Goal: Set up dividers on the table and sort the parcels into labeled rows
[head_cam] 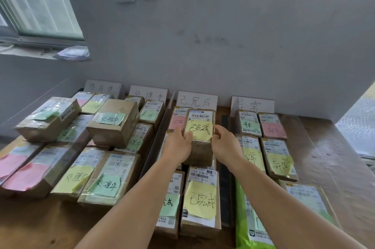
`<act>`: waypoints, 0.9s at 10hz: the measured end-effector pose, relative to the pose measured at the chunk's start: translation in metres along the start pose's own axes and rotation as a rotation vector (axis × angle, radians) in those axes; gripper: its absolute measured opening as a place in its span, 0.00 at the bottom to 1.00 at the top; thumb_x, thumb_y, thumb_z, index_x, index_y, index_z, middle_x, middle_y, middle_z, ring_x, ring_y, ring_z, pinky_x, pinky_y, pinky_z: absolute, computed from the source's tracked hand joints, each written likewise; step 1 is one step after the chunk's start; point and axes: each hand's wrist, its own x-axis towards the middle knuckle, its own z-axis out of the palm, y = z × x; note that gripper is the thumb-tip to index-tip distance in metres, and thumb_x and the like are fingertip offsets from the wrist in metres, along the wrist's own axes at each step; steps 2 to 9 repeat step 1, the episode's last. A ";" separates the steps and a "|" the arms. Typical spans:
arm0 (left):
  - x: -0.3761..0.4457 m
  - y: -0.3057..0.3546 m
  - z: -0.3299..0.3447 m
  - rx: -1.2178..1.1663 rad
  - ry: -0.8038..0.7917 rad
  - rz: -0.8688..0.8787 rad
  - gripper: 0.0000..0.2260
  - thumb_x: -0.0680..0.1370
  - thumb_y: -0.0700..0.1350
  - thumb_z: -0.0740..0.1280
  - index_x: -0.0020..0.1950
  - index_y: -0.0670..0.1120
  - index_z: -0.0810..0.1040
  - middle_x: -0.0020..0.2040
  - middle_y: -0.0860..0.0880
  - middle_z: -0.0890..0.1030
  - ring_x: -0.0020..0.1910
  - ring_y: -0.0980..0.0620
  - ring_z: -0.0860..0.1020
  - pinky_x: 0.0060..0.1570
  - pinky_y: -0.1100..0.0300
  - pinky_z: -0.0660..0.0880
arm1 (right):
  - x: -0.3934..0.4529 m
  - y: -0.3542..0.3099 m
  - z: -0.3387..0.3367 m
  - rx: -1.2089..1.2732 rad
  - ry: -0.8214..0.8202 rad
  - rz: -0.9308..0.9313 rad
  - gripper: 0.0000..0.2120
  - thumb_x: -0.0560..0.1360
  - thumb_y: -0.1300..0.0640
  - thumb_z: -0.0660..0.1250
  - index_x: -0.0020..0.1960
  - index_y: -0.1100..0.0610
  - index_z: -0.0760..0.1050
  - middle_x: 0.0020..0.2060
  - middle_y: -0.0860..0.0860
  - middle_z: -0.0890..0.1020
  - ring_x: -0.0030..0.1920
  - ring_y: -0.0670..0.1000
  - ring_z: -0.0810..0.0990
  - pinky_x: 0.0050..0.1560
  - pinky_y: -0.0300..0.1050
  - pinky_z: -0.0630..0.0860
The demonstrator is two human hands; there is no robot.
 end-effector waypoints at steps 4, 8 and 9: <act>-0.001 0.002 -0.004 0.053 0.033 0.024 0.17 0.81 0.53 0.56 0.68 0.48 0.68 0.60 0.45 0.76 0.50 0.49 0.76 0.48 0.52 0.75 | -0.005 -0.003 -0.004 -0.056 -0.022 -0.018 0.16 0.81 0.55 0.54 0.67 0.51 0.68 0.56 0.48 0.79 0.44 0.44 0.77 0.37 0.38 0.73; -0.001 0.002 -0.004 0.053 0.033 0.024 0.17 0.81 0.53 0.56 0.68 0.48 0.68 0.60 0.45 0.76 0.50 0.49 0.76 0.48 0.52 0.75 | -0.005 -0.003 -0.004 -0.056 -0.022 -0.018 0.16 0.81 0.55 0.54 0.67 0.51 0.68 0.56 0.48 0.79 0.44 0.44 0.77 0.37 0.38 0.73; -0.001 0.002 -0.004 0.053 0.033 0.024 0.17 0.81 0.53 0.56 0.68 0.48 0.68 0.60 0.45 0.76 0.50 0.49 0.76 0.48 0.52 0.75 | -0.005 -0.003 -0.004 -0.056 -0.022 -0.018 0.16 0.81 0.55 0.54 0.67 0.51 0.68 0.56 0.48 0.79 0.44 0.44 0.77 0.37 0.38 0.73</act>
